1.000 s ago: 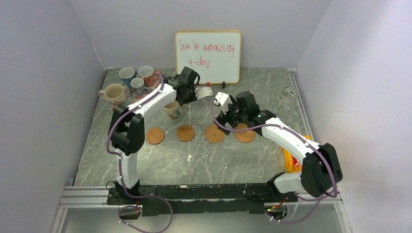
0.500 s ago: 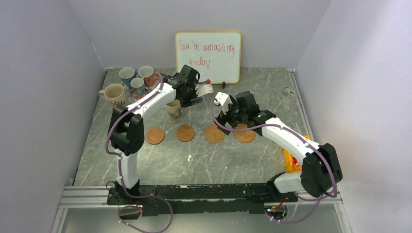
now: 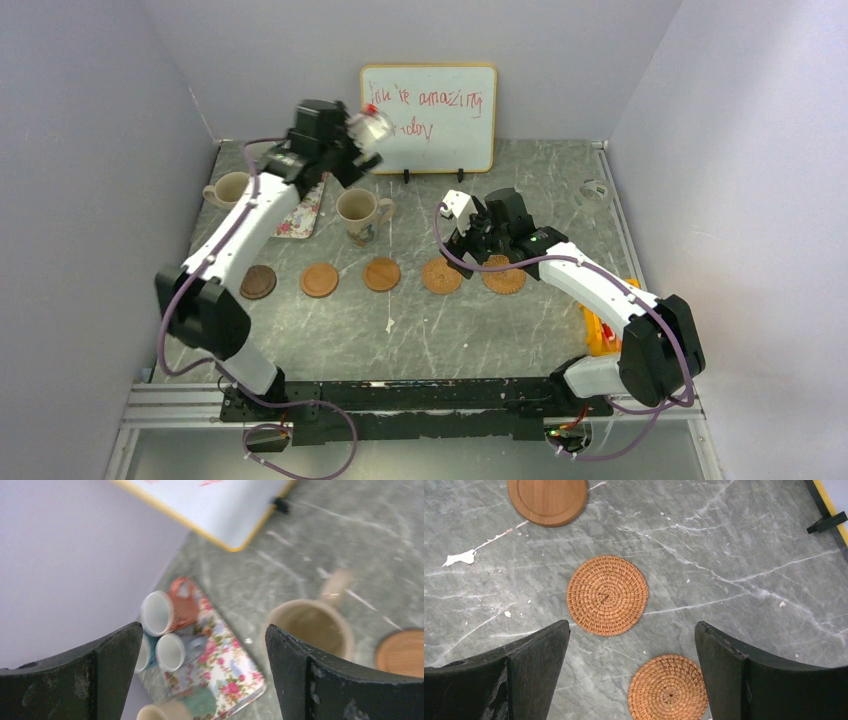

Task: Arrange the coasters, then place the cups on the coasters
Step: Place the cup at the center of the board, then pick up the cup at the center of the board.

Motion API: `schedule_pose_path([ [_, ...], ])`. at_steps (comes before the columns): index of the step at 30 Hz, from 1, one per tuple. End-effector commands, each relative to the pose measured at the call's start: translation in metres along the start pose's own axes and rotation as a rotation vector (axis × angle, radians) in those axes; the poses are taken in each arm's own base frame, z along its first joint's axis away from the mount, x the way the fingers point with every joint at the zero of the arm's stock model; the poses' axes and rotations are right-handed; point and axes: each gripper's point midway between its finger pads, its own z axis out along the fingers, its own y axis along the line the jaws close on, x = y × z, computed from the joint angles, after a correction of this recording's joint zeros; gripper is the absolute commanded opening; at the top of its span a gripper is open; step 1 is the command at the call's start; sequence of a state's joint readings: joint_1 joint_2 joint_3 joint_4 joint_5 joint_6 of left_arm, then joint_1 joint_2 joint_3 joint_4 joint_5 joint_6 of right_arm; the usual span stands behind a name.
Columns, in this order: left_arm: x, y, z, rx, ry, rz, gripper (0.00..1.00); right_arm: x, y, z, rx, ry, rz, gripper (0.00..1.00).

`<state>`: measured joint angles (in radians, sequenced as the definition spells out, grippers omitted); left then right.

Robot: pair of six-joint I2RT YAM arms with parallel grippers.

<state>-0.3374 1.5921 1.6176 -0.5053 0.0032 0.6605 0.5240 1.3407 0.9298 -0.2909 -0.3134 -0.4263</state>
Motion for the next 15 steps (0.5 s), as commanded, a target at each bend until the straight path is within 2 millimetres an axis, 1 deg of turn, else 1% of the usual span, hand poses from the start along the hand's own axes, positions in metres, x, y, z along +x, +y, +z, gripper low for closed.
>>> schedule_pose_path([
  [1, 0.040, 0.039, -0.014, -0.108, 0.041, -0.118, 0.98, -0.013, 0.001, -0.007, -0.006, -0.052, -0.017, 1.00],
  [3, 0.068, 0.046, -0.017, -0.149, 0.098, -0.125, 0.98, -0.013, 0.001, -0.007, -0.007, -0.052, -0.016, 1.00],
  [5, 0.095, 0.048, -0.016, -0.167, 0.155, -0.142, 0.98, -0.013, 0.001, -0.007, -0.004, -0.052, -0.014, 1.00],
  [7, 0.119, 0.043, -0.012, -0.155, 0.208, -0.171, 0.98, -0.013, 0.000, -0.008, -0.003, -0.053, -0.014, 1.00],
  [9, 0.137, 0.031, -0.005, -0.123, 0.251, -0.200, 0.98, -0.013, 0.000, -0.008, -0.001, -0.051, -0.014, 1.00],
  [12, 0.153, 0.007, 0.003, -0.052, 0.280, -0.244, 0.98, -0.013, -0.001, -0.008, -0.001, -0.053, -0.009, 1.00],
  [14, 0.158, -0.006, 0.008, -0.009, 0.282, -0.273, 0.98, -0.013, -0.001, -0.010, 0.000, -0.056, -0.006, 1.00],
  [15, 0.158, -0.010, 0.009, 0.001, 0.281, -0.286, 0.98, -0.014, -0.001, -0.010, 0.000, -0.059, -0.006, 1.00],
])
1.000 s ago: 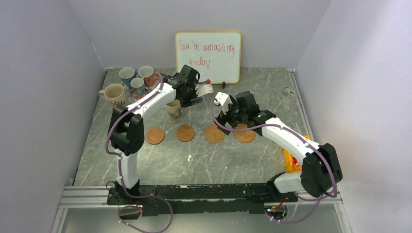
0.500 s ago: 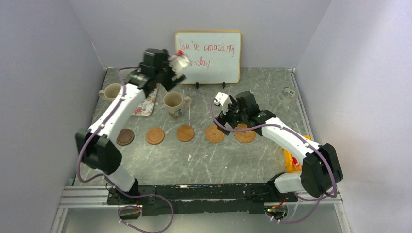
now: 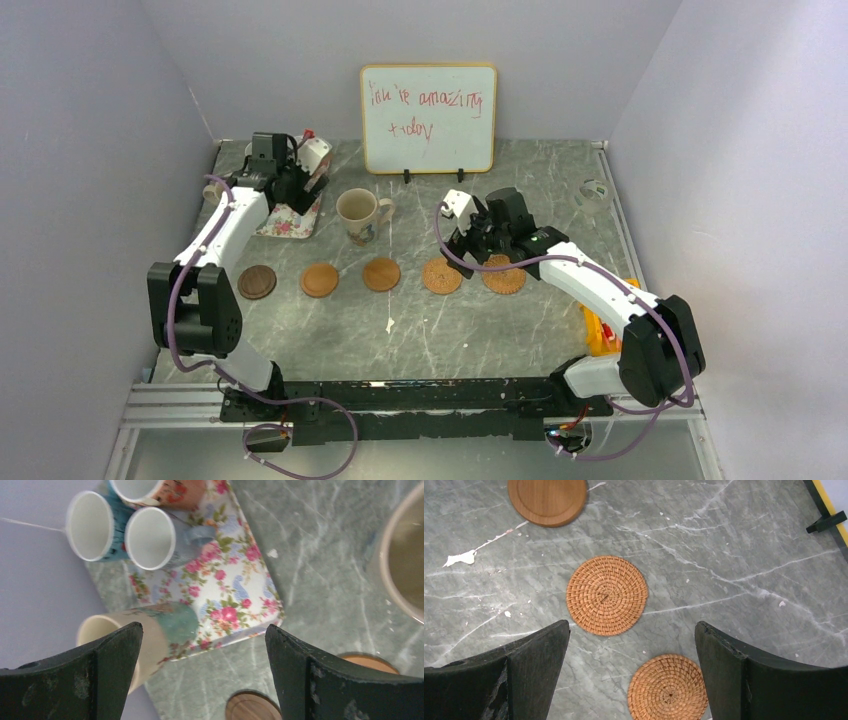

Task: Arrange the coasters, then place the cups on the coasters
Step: Pick up the cup at the center of the board.

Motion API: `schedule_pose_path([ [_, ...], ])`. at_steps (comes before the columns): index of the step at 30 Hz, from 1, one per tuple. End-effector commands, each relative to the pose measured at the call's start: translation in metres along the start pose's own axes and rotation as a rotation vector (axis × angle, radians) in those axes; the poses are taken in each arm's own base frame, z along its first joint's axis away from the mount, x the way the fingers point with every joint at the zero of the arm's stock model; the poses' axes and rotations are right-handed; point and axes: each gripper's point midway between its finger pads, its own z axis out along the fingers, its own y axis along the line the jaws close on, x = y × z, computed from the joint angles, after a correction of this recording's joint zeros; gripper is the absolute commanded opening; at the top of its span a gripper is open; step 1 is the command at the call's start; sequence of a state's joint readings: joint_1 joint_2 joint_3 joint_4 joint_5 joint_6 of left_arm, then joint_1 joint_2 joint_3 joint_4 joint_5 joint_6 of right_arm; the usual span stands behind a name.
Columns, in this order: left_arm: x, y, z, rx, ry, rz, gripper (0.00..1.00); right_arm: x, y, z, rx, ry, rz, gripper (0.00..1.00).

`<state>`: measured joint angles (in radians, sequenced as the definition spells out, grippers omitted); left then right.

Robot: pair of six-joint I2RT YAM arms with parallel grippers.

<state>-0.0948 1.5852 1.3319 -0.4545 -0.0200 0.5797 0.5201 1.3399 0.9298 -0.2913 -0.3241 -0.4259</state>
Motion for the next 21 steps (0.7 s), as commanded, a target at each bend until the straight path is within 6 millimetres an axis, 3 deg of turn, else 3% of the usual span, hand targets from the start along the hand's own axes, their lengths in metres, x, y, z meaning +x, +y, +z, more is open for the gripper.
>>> schedule_pose_path([
  [1, -0.003, -0.017, 0.003, 0.069, -0.027, -0.074, 0.98, -0.014, -0.001, -0.010, 0.005, -0.057, -0.010, 1.00],
  [12, -0.006, -0.041, 0.019, 0.172, -0.054, -0.151, 0.96, -0.013, -0.001, -0.010, 0.004, -0.054, -0.011, 1.00],
  [21, 0.004, -0.068, 0.026, 0.298, -0.022, -0.137, 0.96, -0.012, -0.001, -0.008, 0.003, -0.050, -0.011, 1.00],
])
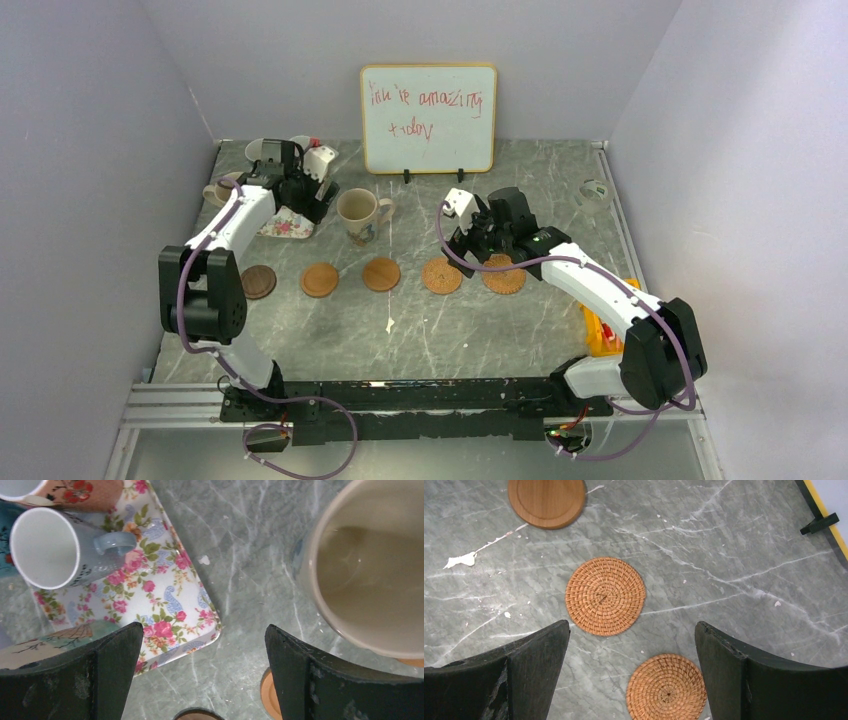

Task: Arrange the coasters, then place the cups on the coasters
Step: Pick up the cup at the center of the board.

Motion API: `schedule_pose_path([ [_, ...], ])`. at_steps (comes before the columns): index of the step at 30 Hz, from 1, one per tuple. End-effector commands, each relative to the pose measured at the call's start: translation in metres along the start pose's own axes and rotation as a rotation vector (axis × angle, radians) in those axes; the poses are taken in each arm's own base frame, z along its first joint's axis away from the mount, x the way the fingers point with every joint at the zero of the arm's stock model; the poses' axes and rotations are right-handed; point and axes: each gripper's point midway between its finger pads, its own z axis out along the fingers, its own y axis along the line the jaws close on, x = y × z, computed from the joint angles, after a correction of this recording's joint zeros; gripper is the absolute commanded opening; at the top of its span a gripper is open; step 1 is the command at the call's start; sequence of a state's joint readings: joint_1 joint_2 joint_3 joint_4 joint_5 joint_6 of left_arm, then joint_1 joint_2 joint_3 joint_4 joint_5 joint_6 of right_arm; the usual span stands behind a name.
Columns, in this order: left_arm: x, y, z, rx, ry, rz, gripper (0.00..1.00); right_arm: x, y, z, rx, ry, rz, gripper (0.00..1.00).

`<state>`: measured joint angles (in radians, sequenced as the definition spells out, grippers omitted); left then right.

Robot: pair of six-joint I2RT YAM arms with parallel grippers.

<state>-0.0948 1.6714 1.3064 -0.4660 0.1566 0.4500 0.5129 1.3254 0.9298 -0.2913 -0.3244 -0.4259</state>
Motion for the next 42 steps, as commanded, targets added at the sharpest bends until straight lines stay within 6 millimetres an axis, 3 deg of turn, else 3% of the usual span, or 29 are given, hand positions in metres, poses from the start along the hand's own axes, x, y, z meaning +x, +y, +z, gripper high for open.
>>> schedule_pose_path([
  [1, -0.007, -0.018, 0.000, 0.096, -0.026, 0.006, 0.96, -0.009, 0.001, -0.004, -0.007, -0.037, -0.010, 1.00],
  [21, -0.023, -0.052, 0.028, 0.140, -0.021, 0.011, 0.96, -0.007, 0.001, -0.003, -0.009, -0.033, -0.010, 1.00],
  [42, -0.010, -0.047, 0.026, 0.072, -0.017, 0.041, 0.96, -0.005, 0.002, -0.002, -0.014, -0.027, -0.006, 1.00],
])
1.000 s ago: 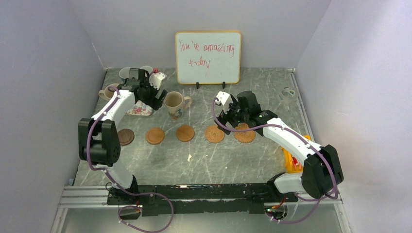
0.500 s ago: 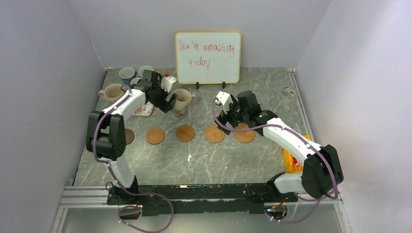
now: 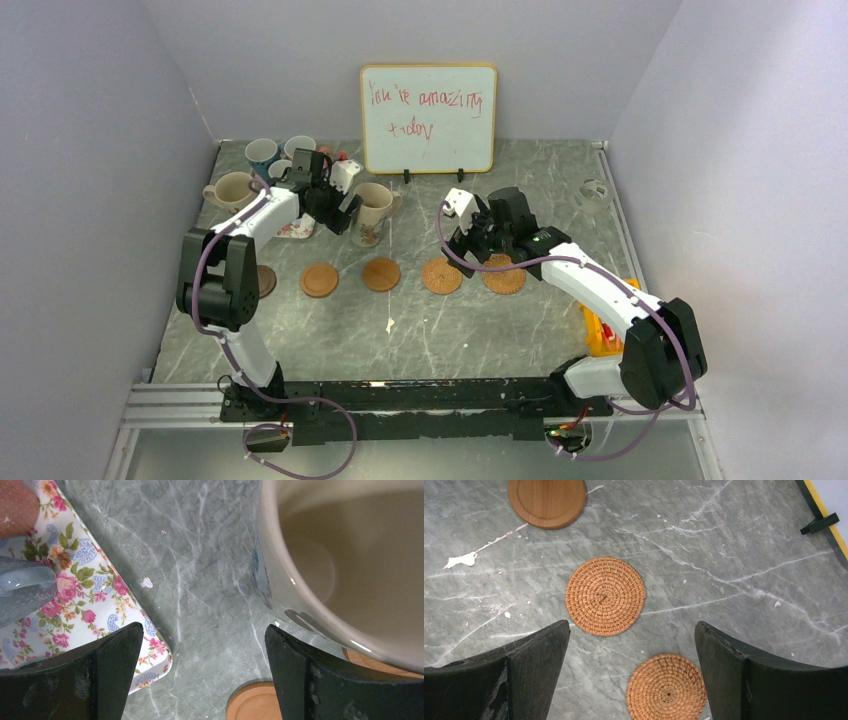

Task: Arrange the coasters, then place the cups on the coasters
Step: Pick up the cup at the center of the board.

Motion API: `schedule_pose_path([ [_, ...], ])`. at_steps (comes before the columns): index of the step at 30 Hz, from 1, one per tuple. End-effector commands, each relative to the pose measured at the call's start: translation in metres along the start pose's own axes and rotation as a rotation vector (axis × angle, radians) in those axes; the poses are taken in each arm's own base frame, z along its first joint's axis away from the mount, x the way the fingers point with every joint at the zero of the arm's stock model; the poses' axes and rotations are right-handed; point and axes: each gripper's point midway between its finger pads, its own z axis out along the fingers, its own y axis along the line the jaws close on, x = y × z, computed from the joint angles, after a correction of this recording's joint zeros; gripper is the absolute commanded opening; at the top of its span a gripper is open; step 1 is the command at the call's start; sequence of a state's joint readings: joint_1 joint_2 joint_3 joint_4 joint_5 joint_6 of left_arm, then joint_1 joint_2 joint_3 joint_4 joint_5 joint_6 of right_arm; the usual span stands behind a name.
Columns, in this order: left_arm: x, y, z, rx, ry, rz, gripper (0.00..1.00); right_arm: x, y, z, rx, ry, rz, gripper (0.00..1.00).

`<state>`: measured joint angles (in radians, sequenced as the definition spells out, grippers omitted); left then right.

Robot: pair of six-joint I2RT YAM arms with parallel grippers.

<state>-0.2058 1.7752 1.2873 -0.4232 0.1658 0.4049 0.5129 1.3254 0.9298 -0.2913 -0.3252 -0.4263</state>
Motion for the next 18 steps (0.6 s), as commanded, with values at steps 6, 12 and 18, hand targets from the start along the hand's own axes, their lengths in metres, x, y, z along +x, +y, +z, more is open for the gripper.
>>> schedule_pose_path([
  [6, -0.011, 0.005, -0.021, -0.049, -0.067, 0.033, 0.96, -0.006, 0.002, -0.002, -0.016, -0.029, -0.007, 1.00],
  [12, -0.008, 0.007, -0.028, -0.073, -0.065, 0.036, 0.96, -0.006, 0.002, -0.002, -0.015, -0.029, -0.004, 1.00],
  [18, -0.005, 0.010, -0.032, -0.101, -0.060, 0.025, 0.96, -0.007, 0.002, -0.003, -0.018, -0.032, -0.004, 1.00],
])
